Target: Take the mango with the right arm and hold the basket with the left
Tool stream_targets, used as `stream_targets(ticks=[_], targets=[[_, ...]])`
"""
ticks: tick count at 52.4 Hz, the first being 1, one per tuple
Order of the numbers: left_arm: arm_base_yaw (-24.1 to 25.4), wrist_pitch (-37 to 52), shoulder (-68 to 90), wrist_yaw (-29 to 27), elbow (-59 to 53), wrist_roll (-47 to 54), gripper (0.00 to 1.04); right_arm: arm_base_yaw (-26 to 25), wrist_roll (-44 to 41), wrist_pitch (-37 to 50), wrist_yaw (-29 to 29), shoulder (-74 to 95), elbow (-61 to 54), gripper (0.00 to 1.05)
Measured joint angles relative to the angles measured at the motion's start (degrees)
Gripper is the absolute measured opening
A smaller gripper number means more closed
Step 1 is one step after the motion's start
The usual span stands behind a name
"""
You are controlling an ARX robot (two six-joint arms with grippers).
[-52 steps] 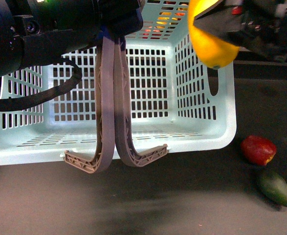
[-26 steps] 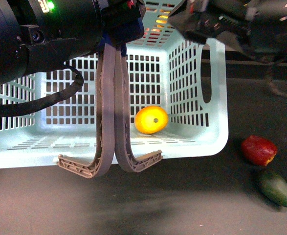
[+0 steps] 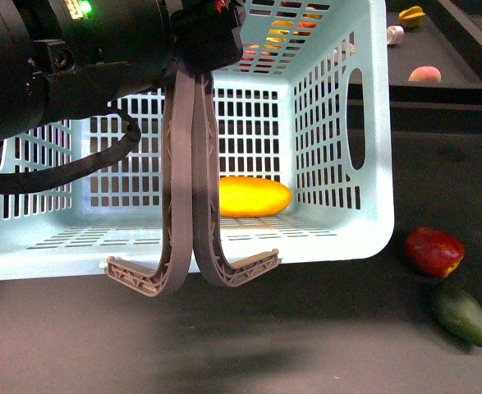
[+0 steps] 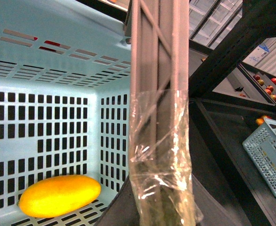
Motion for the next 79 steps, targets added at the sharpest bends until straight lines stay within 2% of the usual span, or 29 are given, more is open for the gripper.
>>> stream_targets(ticks=[6, 21, 25, 29, 36, 44, 46, 79], targets=[[0.0, 0.0, 0.0, 0.0, 0.0, 0.0, 0.07, -2.3, 0.2, -7.2, 2.8, -9.1, -3.1, 0.97], [0.0, 0.0, 0.0, -0.1, 0.0, 0.0, 0.07, -2.7, -0.3, -7.2, 3.4, -11.8, -3.8, 0.96], [0.0, 0.0, 0.0, -0.1, 0.0, 0.0, 0.07, -2.9, -6.9, 6.9, 7.4, -11.6, -8.4, 0.83], [0.0, 0.0, 0.0, 0.0, 0.0, 0.1, 0.07, -3.2, -10.9, 12.3, 8.3, -13.0, -10.3, 0.72], [0.0, 0.0, 0.0, 0.0, 0.0, -0.1, 0.07, -3.2, -15.1, 14.0, 8.1, -16.7, -13.0, 0.42], [0.0, 0.0, 0.0, -0.1, 0.0, -0.1, 0.07, -3.2, -16.0, 8.0, 8.1, -22.8, -13.4, 0.07], [0.0, 0.0, 0.0, -0.1, 0.0, -0.1, 0.07, -3.2, -16.2, 6.9, 8.1, -24.0, -13.4, 0.01], [0.0, 0.0, 0.0, -0.1, 0.0, 0.0, 0.07, -3.2, -16.2, -5.2, 8.1, -36.3, -13.4, 0.02]])
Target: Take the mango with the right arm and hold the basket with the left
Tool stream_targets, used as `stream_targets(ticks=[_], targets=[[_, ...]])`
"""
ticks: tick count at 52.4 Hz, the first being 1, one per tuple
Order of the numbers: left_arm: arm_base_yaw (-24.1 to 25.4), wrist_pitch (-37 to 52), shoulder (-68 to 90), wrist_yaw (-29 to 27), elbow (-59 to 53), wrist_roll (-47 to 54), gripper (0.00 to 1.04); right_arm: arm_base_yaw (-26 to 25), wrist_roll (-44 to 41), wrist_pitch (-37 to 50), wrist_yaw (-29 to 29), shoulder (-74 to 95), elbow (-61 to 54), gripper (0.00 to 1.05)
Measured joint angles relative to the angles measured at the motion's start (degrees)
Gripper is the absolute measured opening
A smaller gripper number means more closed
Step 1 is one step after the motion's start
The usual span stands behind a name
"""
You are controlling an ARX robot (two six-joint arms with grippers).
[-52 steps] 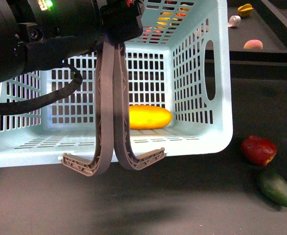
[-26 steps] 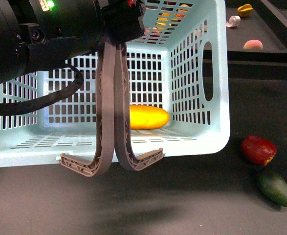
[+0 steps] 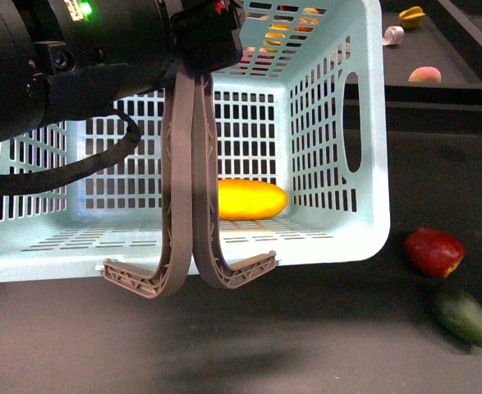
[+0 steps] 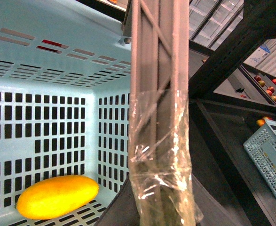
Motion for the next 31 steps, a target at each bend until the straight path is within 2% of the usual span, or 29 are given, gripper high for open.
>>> stream_targets(ticks=[13, 18, 31], targets=[[0.0, 0.0, 0.0, 0.0, 0.0, 0.0, 0.07, 0.0, 0.0, -3.1, 0.0, -3.1, 0.0, 0.02], [0.0, 0.0, 0.0, 0.0, 0.0, 0.0, 0.07, 0.0, 0.0, -12.5, 0.0, -10.7, 0.0, 0.02], [0.0, 0.0, 0.0, 0.0, 0.0, 0.0, 0.07, 0.0, -0.1, -13.0, 0.0, -12.6, 0.0, 0.02]])
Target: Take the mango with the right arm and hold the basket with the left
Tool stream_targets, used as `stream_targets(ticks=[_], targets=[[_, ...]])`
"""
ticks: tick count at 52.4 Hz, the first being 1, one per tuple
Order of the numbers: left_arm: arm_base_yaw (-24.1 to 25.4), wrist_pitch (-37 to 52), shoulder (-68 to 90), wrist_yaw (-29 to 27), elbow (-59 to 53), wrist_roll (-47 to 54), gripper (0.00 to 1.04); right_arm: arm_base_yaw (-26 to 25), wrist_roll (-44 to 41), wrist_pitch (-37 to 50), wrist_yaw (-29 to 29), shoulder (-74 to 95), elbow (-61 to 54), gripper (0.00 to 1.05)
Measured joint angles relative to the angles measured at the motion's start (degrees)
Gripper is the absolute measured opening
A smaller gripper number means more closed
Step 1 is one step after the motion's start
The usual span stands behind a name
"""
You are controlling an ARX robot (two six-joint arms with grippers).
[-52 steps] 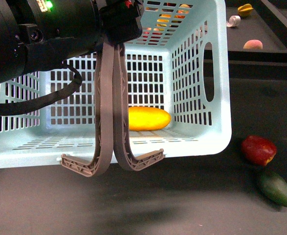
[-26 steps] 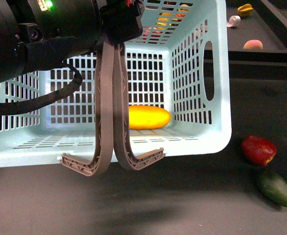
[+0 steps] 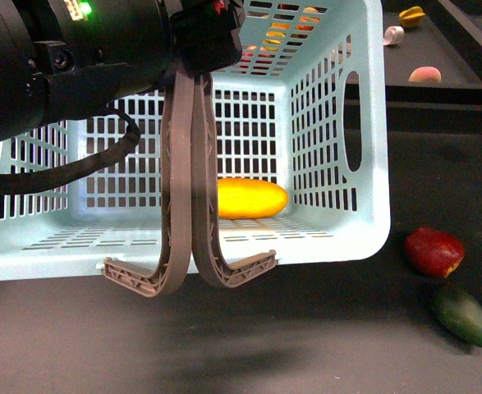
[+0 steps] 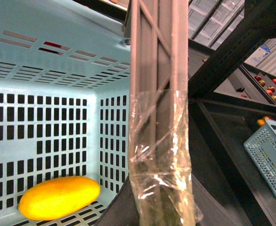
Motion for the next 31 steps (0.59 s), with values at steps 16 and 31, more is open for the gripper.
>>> stream_targets(ticks=[16, 31], targets=[[0.0, 0.0, 0.0, 0.0, 0.0, -0.1, 0.07, 0.0, 0.0, 0.0, 0.0, 0.0, 0.0, 0.49], [0.0, 0.0, 0.0, 0.0, 0.0, 0.0, 0.07, 0.0, 0.0, 0.0, 0.0, 0.0, 0.0, 0.93]])
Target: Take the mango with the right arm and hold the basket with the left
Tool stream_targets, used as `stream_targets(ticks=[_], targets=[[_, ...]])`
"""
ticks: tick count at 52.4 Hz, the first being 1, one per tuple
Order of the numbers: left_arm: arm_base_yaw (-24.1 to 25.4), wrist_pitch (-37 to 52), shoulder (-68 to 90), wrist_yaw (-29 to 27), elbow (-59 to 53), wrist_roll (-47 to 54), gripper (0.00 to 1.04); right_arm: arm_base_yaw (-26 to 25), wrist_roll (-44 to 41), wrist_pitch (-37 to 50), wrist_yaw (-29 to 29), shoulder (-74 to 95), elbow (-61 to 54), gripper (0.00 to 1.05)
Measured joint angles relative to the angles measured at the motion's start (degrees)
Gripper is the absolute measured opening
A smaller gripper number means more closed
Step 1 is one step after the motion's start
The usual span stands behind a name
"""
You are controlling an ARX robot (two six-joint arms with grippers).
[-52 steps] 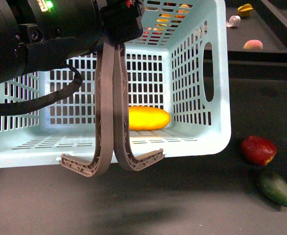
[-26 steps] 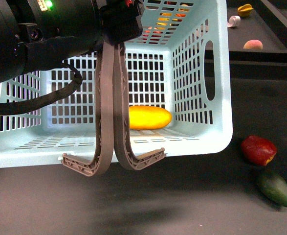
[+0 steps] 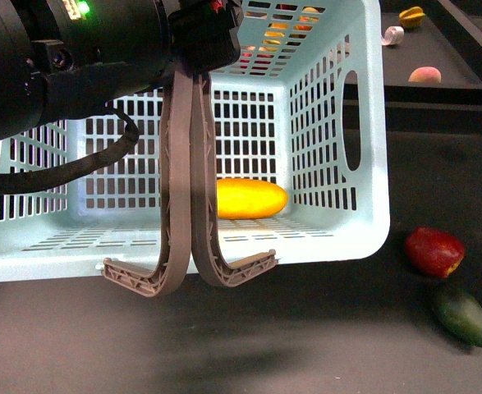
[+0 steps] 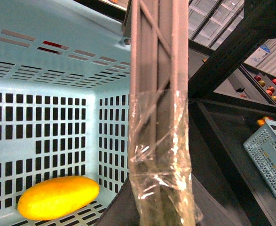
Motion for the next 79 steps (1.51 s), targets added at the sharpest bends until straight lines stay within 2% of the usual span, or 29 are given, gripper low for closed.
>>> stream_targets(ticks=[2, 6, 9, 12, 17, 26, 38, 42, 50, 59, 68, 79], targets=[[0.0, 0.0, 0.0, 0.0, 0.0, 0.0, 0.07, 0.0, 0.0, 0.0, 0.0, 0.0, 0.0, 0.99], [0.0, 0.0, 0.0, 0.0, 0.0, 0.0, 0.07, 0.0, 0.0, 0.0, 0.0, 0.0, 0.0, 0.96], [-0.2, -1.4, 0.0, -2.3, 0.3, 2.4, 0.07, 0.0, 0.0, 0.0, 0.0, 0.0, 0.0, 0.96], [-0.3, -4.0, 0.6, -6.1, 1.6, 8.0, 0.07, 0.0, 0.0, 0.0, 0.0, 0.0, 0.0, 0.97], [-0.3, -4.7, 2.9, -7.0, 3.7, 15.9, 0.07, 0.0, 0.0, 0.0, 0.0, -0.1, 0.0, 0.97], [0.4, -6.7, 6.0, -10.6, 8.7, 15.6, 0.07, 0.0, 0.0, 0.0, 0.0, -0.1, 0.0, 0.97], [3.2, -17.2, 9.9, -18.4, 18.0, -1.2, 0.07, 0.0, 0.0, 0.0, 0.0, -0.1, 0.0, 0.97], [4.2, -20.1, 11.4, -21.5, 20.0, -9.5, 0.07, 0.0, 0.0, 0.0, 0.0, -0.1, 0.0, 0.97], [7.6, -27.4, 14.5, -31.0, 24.3, -31.1, 0.07, 0.0, 0.0, 0.0, 0.0, -0.1, 0.0, 0.97], [11.4, -32.6, 17.1, -36.3, 26.9, -46.9, 0.07, 0.0, 0.0, 0.0, 0.0, -0.1, 0.0, 0.97], [15.0, -35.2, 21.3, -37.3, 29.3, -59.1, 0.07, 0.0, 0.0, 0.0, 0.0, -0.1, 0.0, 0.97], [17.0, -37.3, 23.9, -34.1, 31.8, -67.3, 0.07, 0.0, 0.0, 0.0, 0.0, -0.1, 0.0, 0.97]])
